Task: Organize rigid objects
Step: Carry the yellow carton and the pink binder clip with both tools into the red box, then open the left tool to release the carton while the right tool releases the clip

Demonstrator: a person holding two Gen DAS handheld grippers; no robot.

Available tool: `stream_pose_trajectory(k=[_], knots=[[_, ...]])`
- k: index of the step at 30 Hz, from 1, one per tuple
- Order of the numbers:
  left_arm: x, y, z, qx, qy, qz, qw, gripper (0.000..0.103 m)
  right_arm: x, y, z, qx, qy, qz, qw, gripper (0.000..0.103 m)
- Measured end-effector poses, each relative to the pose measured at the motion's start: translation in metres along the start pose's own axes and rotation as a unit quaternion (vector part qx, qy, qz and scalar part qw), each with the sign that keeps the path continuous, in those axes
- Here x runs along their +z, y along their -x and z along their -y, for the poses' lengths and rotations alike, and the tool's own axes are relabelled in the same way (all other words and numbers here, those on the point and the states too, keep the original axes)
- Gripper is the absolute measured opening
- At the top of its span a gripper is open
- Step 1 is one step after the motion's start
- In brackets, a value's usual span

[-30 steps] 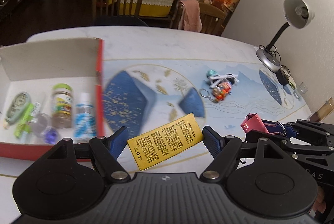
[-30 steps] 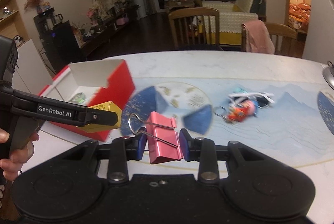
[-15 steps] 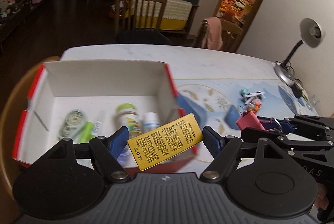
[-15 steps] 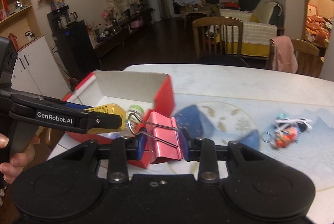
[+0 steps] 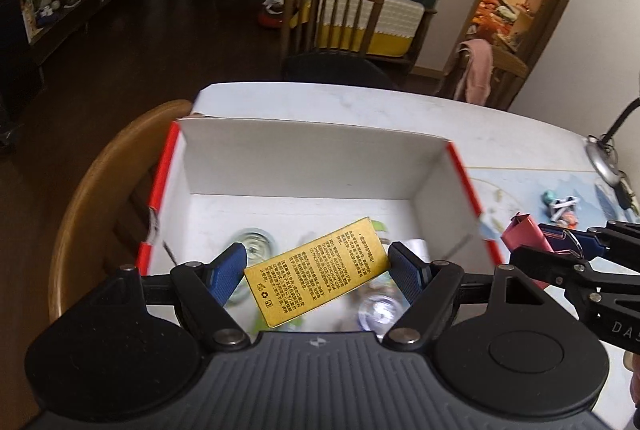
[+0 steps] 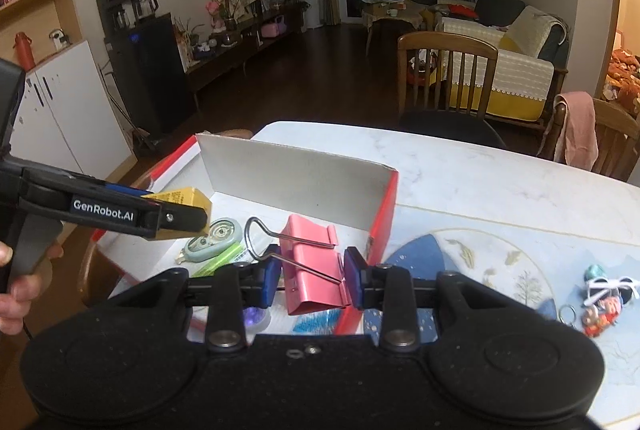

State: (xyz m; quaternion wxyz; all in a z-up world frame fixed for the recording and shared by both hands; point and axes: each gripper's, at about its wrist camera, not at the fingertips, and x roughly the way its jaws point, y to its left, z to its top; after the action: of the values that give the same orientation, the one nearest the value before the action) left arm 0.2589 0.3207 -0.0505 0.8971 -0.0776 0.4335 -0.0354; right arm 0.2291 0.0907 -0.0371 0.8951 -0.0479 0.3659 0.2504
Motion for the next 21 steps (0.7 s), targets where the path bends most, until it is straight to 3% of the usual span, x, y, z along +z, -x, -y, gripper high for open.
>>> stream_pose_trajectory(k=[11,21], knots=[[0.013,-0.048,-0.013,0.036,-0.029,-0.023,0.9987,0.078,0.014,-0.058,-0.013,-0.010,0.010,-0.030,0.999,0.033],[0.014,-0.081,-0.013,0.051,-0.062,-0.062,0.9948,0.078,0.004,-0.088,-0.023,-0.020,0.030,-0.066,0.997,0.033]])
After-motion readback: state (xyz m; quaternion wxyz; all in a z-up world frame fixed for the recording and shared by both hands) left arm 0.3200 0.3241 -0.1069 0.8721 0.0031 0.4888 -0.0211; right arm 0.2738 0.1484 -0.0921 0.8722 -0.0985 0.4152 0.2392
